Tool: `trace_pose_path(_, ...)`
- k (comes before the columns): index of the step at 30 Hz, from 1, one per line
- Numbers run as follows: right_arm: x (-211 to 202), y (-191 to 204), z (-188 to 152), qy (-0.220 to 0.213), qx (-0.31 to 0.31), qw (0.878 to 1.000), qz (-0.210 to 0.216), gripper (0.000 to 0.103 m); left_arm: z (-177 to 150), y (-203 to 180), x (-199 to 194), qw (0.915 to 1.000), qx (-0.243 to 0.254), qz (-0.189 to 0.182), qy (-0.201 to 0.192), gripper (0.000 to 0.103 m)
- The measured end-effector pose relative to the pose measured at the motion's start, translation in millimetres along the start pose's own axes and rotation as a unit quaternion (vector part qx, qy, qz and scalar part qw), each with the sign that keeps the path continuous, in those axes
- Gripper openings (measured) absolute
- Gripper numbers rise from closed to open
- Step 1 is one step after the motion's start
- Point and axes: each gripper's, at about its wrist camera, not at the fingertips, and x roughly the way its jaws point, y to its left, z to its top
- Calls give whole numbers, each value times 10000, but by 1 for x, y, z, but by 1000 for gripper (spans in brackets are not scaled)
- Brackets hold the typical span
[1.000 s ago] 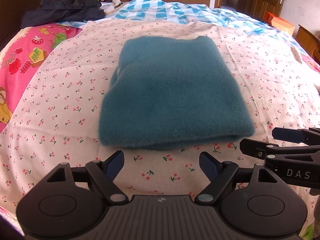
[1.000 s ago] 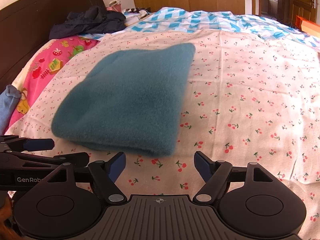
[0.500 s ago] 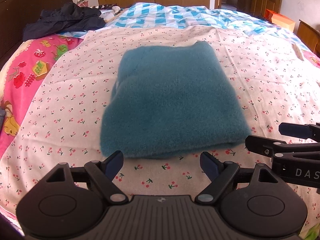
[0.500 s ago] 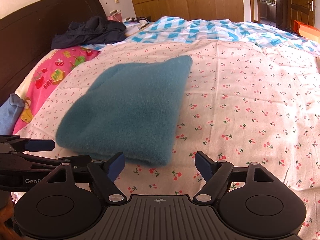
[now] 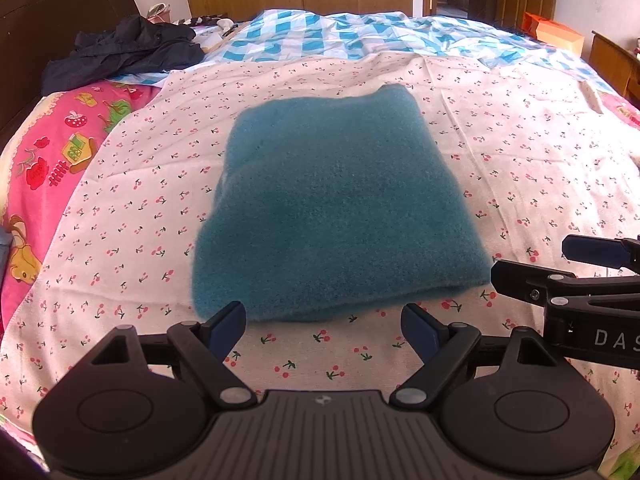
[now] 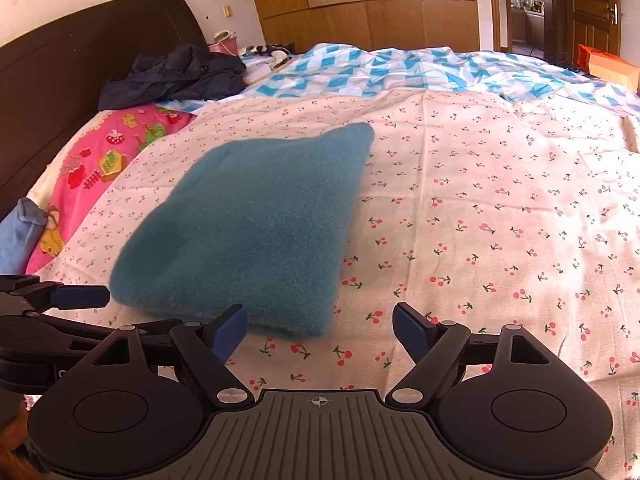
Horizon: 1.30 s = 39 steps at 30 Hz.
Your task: Fold small clothes
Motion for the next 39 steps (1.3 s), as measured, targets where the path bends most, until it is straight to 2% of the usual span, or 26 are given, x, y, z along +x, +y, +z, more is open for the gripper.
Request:
trace_pose_path(8, 4, 0, 5, -36, -10, 10000, 37, 82, 2, 5, 2, 10000, 31, 51, -20, 90)
trace_pose_path(13, 17, -8, 26, -127, 73, 9999, -87, 82, 23, 23, 5, 9998, -32, 112, -185, 90)
trace_pose_path(18, 39, -13, 50, -227, 97, 9996, -116, 83, 50, 40, 27, 9994, -18, 203, -293, 90)
trace_pose_path(22, 64, -17, 62, -126, 235, 9996, 32, 83, 65, 56, 52, 9997, -100, 40, -219, 90)
trace_pose_path(25, 87, -16, 66, 111, 298, 9995, 77, 83, 74, 65, 72, 9997, -90, -156, -155, 90)
trace_pose_path(28, 99, -14, 67, 166, 370, 9990, 166, 87, 80, 72, 91, 9989, -41, -452, -71, 93)
trace_pose_path(31, 110, -14, 72, 404, 643, 9965, 361, 86, 85, 77, 101, 9984, 126, -553, -30, 103)
trace_pose_path(34, 123, -11, 74, 617, 958, 9917, 591, 84, 87, 84, 107, 9977, 182, -646, 55, 103)
trace_pose_path(39, 121, 11, 67, 482, 770, 9951, 377, 83, 90, 90, 115, 9972, 252, -686, 132, 103)
